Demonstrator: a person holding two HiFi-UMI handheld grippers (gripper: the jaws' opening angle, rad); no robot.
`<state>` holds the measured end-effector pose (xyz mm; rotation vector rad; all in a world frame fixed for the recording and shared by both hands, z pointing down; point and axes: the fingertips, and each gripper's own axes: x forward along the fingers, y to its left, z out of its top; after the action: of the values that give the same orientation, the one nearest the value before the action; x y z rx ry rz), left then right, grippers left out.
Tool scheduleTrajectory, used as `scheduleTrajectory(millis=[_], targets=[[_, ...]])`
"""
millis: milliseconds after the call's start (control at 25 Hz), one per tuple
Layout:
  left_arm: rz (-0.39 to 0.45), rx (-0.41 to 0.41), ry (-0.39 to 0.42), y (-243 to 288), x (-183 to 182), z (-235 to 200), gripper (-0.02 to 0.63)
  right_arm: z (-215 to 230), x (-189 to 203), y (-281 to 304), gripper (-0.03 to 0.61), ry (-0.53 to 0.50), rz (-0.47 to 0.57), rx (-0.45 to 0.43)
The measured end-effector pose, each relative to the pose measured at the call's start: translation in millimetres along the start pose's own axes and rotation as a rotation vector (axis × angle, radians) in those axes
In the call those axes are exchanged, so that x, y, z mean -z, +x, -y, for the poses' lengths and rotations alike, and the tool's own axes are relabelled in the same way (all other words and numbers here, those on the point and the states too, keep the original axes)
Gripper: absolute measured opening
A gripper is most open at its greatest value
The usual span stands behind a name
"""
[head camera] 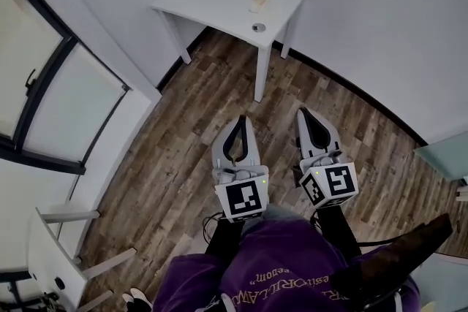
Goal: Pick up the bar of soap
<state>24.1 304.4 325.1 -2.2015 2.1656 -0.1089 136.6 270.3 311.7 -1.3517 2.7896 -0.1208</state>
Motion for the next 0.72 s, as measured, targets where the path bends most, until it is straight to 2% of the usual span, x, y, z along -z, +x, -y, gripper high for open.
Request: scheduleTrajectory(millis=[120, 280, 440, 600, 720], targets=[[0.001, 0.005, 0.012, 20, 1, -4, 0.006, 9, -2, 20, 0.008, -0.002, 0.003, -0.005], [-0.019, 0.022, -0.034, 43, 7, -8, 0.006, 19, 4, 42, 0.008, -0.001, -0.002, -0.003], [-0.016, 0.001, -0.006, 77, 11, -26, 0.006, 31, 4, 74, 0.008, 0.002, 0.018, 0.017], [-0.016, 0.049, -0.04, 119, 11, -42, 0.006, 41, 2, 114, 0.008, 0.004, 0.018, 0.035], [-0.028, 0.052, -0.031, 151, 10, -54, 0.006, 52, -1, 143, 0.008, 0.003, 0.02, 0.052]])
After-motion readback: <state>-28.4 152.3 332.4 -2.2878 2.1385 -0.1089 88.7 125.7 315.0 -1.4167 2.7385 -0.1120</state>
